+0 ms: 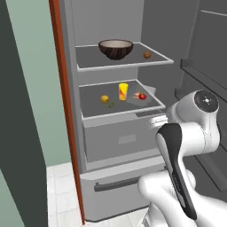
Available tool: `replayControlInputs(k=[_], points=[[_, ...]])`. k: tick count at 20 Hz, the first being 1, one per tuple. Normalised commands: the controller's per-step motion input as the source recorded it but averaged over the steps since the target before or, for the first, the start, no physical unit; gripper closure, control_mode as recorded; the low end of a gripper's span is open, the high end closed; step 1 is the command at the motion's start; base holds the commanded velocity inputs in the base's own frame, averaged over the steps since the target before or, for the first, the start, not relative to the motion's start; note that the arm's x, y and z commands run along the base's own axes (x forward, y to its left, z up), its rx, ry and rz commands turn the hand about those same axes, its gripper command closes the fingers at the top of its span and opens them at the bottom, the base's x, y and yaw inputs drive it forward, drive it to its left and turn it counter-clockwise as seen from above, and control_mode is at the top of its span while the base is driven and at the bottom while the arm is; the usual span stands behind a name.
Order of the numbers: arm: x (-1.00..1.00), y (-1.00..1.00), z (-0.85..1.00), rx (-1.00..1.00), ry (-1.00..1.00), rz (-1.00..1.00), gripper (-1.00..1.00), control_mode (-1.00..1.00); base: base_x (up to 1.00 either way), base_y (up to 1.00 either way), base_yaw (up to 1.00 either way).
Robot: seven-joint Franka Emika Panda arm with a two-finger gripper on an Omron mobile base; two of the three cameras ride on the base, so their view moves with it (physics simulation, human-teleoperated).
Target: Place the tupperware on the second highest shelf of the fridge. Make space for the tupperware among the existing items by rearranging them on the shelves if needed. Close the fridge door when finished.
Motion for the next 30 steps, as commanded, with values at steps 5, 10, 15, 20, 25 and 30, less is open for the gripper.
replayControlInputs(k=[5,10,15,20,25,30], points=[[0.00,0.00,0.00,0.00,0.00,0.00,-1.00,1.00,-0.57,-0.01,0.00],[0.00,0.00,0.00,0.00,0.00,0.00,-1.00,1.00,-0.59,0.00,0.00],[0.00,0.00,0.00,0.00,0.00,0.00,-1.00,1.00,-0.56,-0.03,0.00],[0.00,0.00,0.00,0.00,0.00,0.00,-1.00,1.00,-0.51,-0.05,0.00],[0.00,0.00,0.00,0.00,0.00,0.00,-1.00,1.00,-0.41,-0.11,0.00],[0.00,0.00,0.00,0.00,0.00,0.00,-1.00,1.00,-0.35,-0.15,0.00]])
